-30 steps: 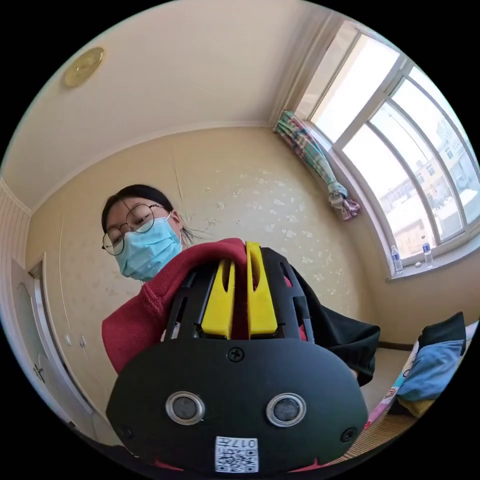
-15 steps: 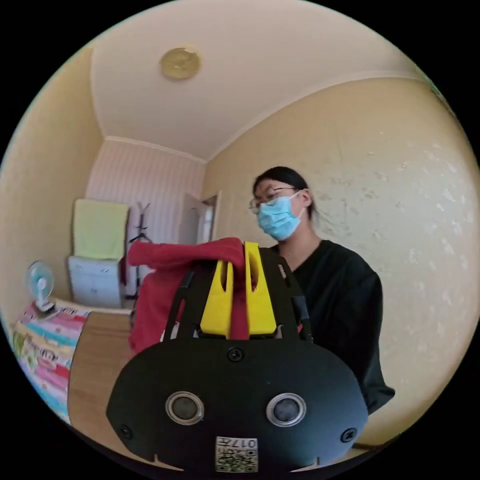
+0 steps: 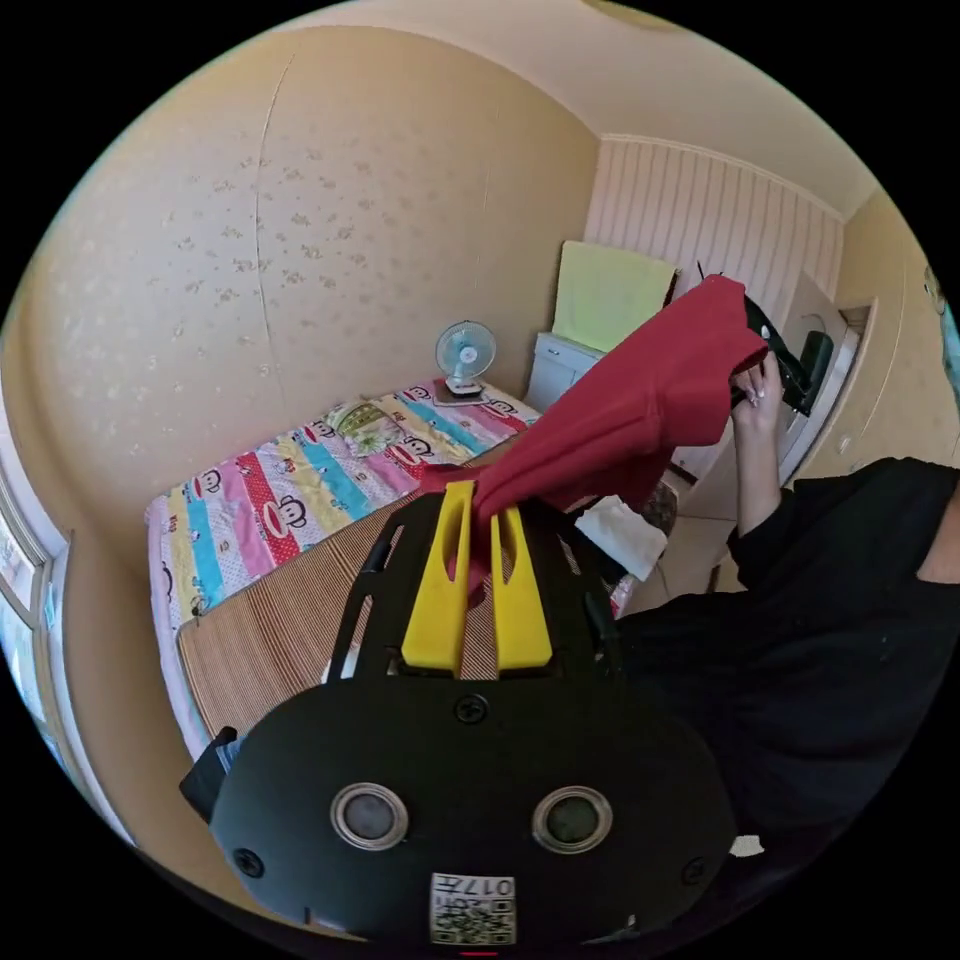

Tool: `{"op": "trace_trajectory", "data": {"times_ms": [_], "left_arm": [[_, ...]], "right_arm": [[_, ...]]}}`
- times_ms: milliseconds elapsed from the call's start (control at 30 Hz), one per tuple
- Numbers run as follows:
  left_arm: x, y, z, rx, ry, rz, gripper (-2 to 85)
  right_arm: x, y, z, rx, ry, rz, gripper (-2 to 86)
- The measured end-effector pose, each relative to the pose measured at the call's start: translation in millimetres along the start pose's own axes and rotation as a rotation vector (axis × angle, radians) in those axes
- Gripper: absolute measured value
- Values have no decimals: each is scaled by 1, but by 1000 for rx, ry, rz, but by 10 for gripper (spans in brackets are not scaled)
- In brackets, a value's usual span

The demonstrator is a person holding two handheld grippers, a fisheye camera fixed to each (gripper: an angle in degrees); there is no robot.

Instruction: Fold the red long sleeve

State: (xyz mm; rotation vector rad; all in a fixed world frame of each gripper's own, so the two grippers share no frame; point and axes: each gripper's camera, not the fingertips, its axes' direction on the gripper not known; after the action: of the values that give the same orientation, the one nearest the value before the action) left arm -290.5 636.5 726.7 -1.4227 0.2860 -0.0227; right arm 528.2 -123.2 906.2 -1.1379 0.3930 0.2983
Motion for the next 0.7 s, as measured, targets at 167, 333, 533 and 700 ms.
{"op": "trace_trajectory", "data": {"times_ms": [167, 333, 533, 700], "left_arm": [[22, -10, -70, 334, 5, -111, 1], [25, 4, -131, 718, 122, -163, 6], [28, 5, -153, 936, 5, -99, 9], [-55, -67, -89, 660, 47, -180, 21]], "right_arm": [[-33, -31, -58, 197, 43, -115, 40], [-39, -34, -90, 320, -92, -155, 41], [-70, -35, -64, 307, 68, -272, 39], [-22, -38, 95, 12, 184, -185, 35]]}}
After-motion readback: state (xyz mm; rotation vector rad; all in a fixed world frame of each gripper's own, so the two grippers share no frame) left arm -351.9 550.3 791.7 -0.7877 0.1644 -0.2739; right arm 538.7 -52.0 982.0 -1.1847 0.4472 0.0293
